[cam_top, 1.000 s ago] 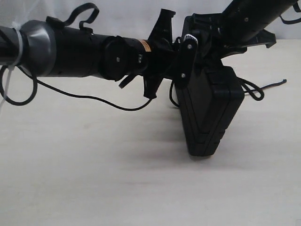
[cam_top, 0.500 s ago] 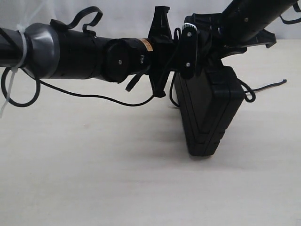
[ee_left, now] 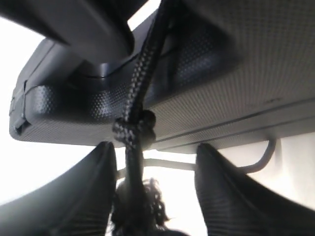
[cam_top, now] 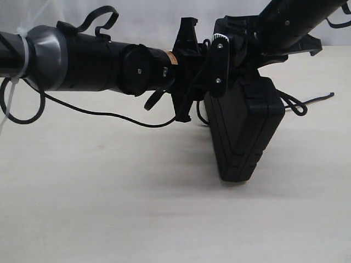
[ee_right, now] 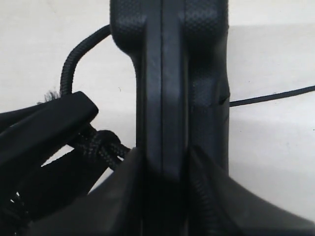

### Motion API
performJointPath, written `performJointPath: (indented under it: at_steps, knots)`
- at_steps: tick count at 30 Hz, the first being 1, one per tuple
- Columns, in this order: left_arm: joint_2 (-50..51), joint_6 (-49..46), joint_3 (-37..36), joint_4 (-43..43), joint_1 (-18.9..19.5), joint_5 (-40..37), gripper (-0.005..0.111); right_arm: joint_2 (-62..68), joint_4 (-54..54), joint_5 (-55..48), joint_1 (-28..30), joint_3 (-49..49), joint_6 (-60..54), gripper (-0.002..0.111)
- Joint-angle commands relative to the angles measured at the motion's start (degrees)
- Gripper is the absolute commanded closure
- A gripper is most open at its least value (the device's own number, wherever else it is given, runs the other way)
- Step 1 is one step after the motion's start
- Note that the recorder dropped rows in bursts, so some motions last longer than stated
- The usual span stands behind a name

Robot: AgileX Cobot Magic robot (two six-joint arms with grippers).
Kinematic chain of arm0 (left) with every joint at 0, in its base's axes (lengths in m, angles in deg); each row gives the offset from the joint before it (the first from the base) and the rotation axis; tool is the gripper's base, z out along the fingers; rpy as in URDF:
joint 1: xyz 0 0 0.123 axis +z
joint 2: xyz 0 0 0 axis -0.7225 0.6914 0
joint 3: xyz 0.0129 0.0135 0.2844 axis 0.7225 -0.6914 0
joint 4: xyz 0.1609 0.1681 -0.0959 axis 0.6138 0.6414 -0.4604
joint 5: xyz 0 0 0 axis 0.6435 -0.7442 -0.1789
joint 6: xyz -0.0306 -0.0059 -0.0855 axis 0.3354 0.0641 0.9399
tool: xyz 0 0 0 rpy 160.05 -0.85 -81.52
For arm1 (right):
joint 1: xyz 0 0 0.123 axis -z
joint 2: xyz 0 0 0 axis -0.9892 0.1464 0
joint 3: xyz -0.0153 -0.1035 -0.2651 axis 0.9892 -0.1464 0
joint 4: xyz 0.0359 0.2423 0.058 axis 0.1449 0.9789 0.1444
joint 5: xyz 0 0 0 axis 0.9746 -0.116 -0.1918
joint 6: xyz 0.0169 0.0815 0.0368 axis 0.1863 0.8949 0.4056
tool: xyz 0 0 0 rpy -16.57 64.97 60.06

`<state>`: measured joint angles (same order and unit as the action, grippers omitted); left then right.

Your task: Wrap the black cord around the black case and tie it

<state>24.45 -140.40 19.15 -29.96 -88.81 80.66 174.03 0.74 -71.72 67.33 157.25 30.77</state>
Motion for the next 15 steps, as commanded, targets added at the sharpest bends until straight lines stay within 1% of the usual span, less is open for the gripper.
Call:
performJointPath:
  at_steps: [1,8,9,12,14,15]
  knots:
    - [-0.60,0.61,0.04,-0.37,-0.02,-0.26,0.058,-0.60,1.34,0.33,0.14,-0.01,-0.16,0.104]
    - [-2.02,0.61,0.04,-0.79,-0.02,0.92,0.058,-0.60,1.34,0.33,0.14,-0.01,-0.16,0.104]
    - [-2.47,0.61,0.04,-0.79,-0.02,0.36,0.055,-0.60,1.34,0.43,0.14,-0.01,-0.16,0.104]
    - [-3.73,0.61,0.04,-0.51,-0.02,-1.36,0.043,-0.60,1.34,0.43,0.14,-0.01,-0.16,0.104]
    - [-3.71,0.61,0.04,0.45,-0.02,-3.50,0.042,-0.60,1.34,0.43,0.14,-0.01,-0.16,0.104]
    - [-3.71,0.61,0.04,0.92,0.58,-4.11,0.043,-0.60,1.34,0.43,0.14,-0.01,-0.16,0.104]
